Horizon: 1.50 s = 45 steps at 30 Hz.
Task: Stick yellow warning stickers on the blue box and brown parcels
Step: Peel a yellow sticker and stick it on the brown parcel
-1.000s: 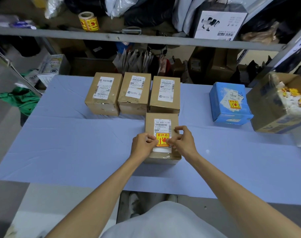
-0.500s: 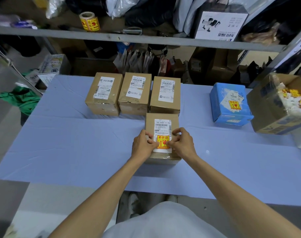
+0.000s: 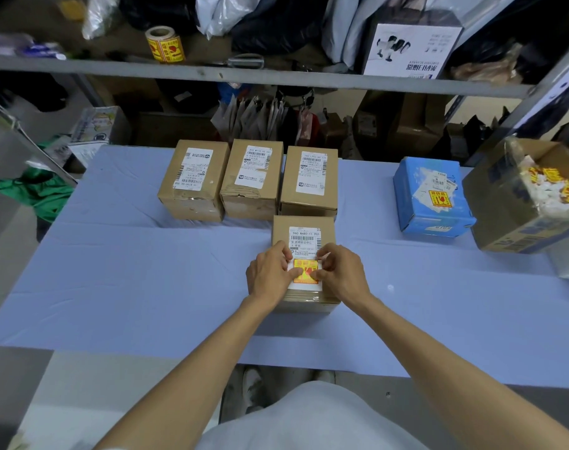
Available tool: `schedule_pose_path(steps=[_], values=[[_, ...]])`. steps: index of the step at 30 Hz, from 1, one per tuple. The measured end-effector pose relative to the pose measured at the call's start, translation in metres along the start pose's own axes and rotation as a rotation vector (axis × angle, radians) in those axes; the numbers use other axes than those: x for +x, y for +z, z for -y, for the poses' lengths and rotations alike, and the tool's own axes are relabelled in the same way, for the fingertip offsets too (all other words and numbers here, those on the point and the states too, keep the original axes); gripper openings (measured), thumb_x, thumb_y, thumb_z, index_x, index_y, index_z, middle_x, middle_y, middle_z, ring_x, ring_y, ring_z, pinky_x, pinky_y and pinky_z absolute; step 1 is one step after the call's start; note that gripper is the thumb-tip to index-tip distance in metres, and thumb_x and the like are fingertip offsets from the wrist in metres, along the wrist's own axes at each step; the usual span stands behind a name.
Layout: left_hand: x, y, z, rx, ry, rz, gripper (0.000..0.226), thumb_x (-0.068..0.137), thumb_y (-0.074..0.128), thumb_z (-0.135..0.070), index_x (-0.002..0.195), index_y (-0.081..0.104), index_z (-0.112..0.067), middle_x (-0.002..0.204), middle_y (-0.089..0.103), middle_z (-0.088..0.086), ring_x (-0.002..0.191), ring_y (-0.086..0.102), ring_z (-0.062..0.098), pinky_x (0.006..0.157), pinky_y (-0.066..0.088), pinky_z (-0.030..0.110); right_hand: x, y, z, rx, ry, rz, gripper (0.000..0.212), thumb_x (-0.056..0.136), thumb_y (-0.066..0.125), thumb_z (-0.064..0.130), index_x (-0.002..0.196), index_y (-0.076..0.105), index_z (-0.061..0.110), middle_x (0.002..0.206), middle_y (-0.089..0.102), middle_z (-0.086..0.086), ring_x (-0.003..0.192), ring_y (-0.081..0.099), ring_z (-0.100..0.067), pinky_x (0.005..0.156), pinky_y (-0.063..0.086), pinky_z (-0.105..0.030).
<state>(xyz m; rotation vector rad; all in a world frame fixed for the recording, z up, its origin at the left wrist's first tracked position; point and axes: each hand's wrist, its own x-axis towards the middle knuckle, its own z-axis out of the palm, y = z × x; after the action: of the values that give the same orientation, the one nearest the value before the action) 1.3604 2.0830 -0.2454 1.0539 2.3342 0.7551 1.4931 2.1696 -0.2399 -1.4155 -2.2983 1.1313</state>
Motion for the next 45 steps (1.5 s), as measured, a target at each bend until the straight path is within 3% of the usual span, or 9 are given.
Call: schedule_pose_path(steps=[4, 10, 15, 22, 28, 30, 34, 39, 45], values=[[0.003, -0.005, 0.004, -0.103, 0.067, 0.107, 0.020, 0.072, 0.078, -0.026, 0.084, 0.066, -0.034, 0.072, 0.061, -0.013, 0.078, 0.059, 0.010, 0.062, 0.040, 0.022, -0.003, 0.006, -0.001, -0.140, -0.091, 0.101, 0.037, 0.078, 0.076, 0.028, 0.115, 0.070, 0.027, 0.088, 0.057, -0.001, 0.082, 0.056, -0.019, 0.070, 0.046, -0.033], [0.007, -0.012, 0.010, -0.123, 0.037, 0.131, 0.022, 0.065, 0.084, -0.034, 0.075, 0.067, -0.044, 0.068, 0.059, -0.017, 0.076, 0.055, 0.002, 0.061, 0.037, 0.021, -0.004, -0.008, -0.013, -0.243, -0.094, -0.016, 0.023, 0.087, 0.067, 0.037, 0.107, 0.074, 0.028, 0.088, 0.061, -0.002, 0.083, 0.059, -0.023, 0.062, 0.039, -0.029], [0.006, -0.009, 0.004, -0.056, 0.050, 0.154, 0.034, 0.054, 0.088, -0.038, 0.074, 0.062, -0.045, 0.071, 0.058, -0.015, 0.073, 0.056, 0.003, 0.058, 0.037, 0.021, -0.007, 0.005, 0.004, -0.281, -0.301, 0.093, 0.019, 0.087, 0.068, 0.029, 0.102, 0.076, 0.022, 0.086, 0.058, 0.001, 0.083, 0.060, -0.026, 0.058, 0.028, -0.025], [0.011, -0.015, 0.005, -0.104, -0.005, 0.174, 0.029, 0.063, 0.085, -0.020, 0.082, 0.064, -0.028, 0.068, 0.060, -0.010, 0.070, 0.058, 0.009, 0.064, 0.044, 0.028, -0.003, -0.010, -0.009, -0.304, -0.144, 0.026, 0.019, 0.090, 0.063, 0.031, 0.101, 0.075, 0.021, 0.085, 0.057, 0.000, 0.085, 0.059, -0.025, 0.062, 0.037, -0.028], [0.021, -0.018, -0.018, -0.454, -0.141, 0.285, 0.051, 0.084, 0.037, 0.016, 0.126, 0.048, -0.011, 0.126, 0.046, 0.013, 0.118, 0.050, 0.025, 0.082, 0.049, 0.028, -0.001, -0.008, 0.016, -0.022, -0.135, -0.078, 0.023, 0.085, 0.066, 0.011, 0.107, 0.069, 0.014, 0.083, 0.063, -0.001, 0.073, 0.057, -0.011, 0.074, 0.051, -0.031], [0.022, -0.022, -0.024, -0.495, -0.135, 0.338, 0.049, 0.088, 0.036, 0.016, 0.130, 0.046, -0.008, 0.133, 0.045, 0.017, 0.116, 0.050, 0.024, 0.092, 0.046, 0.035, 0.000, -0.009, 0.026, 0.085, -0.179, -0.073, 0.031, 0.084, 0.067, 0.007, 0.113, 0.065, 0.016, 0.082, 0.062, 0.001, 0.069, 0.057, -0.008, 0.070, 0.051, -0.026], [0.020, -0.028, -0.036, -0.550, -0.031, 0.387, 0.028, 0.099, 0.038, 0.001, 0.125, 0.050, 0.002, 0.124, 0.057, 0.017, 0.113, 0.055, 0.021, 0.094, 0.046, 0.025, 0.003, -0.011, 0.038, 0.104, -0.255, -0.042, 0.033, 0.085, 0.067, 0.005, 0.117, 0.067, 0.015, 0.095, 0.062, -0.003, 0.075, 0.061, -0.012, 0.070, 0.048, -0.013], [0.019, -0.028, -0.046, -0.525, -0.011, 0.390, 0.028, 0.099, 0.037, 0.002, 0.126, 0.044, 0.002, 0.113, 0.059, 0.019, 0.102, 0.063, 0.024, 0.079, 0.055, 0.021, 0.005, -0.017, 0.039, 0.184, -0.265, -0.111, 0.020, 0.086, 0.067, 0.006, 0.104, 0.073, 0.009, 0.090, 0.065, -0.005, 0.074, 0.059, -0.003, 0.067, 0.045, -0.006], [0.023, -0.031, -0.045, -0.481, 0.014, 0.133, 0.012, 0.091, 0.062, -0.017, 0.094, 0.070, -0.008, 0.086, 0.071, 0.003, 0.083, 0.067, 0.015, 0.073, 0.057, 0.023, 0.014, -0.030, 0.040, 0.231, -0.209, -0.115, 0.010, 0.087, 0.065, 0.011, 0.083, 0.071, 0.018, 0.077, 0.068, 0.008, 0.073, 0.064, -0.006, 0.067, 0.055, -0.022]])
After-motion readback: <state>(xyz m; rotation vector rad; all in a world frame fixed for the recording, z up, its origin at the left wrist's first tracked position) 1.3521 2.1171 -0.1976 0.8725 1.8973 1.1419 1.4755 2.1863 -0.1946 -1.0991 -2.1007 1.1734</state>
